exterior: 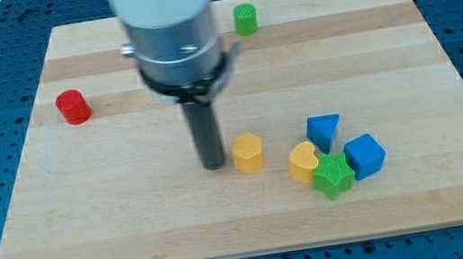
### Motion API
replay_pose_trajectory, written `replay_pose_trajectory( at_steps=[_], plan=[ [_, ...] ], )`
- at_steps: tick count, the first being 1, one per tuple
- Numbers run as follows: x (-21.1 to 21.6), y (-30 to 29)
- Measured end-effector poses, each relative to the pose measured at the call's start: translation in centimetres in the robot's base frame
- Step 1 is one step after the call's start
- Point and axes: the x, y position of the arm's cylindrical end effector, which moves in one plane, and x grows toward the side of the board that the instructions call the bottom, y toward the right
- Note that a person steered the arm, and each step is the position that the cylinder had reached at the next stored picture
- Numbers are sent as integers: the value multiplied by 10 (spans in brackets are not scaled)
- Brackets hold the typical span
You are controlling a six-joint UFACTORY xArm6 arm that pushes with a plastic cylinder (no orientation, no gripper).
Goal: Slide the red circle towards the bottom center
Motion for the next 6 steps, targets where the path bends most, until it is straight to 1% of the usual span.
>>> replay_pose_trajectory(
  at_steps=[1,2,3,4,5,6],
  plan=[
    [0,54],
    [0,10],
    [-20,-33],
    [-50,-37],
    [-100,-49],
    [-148,-81]
  ],
)
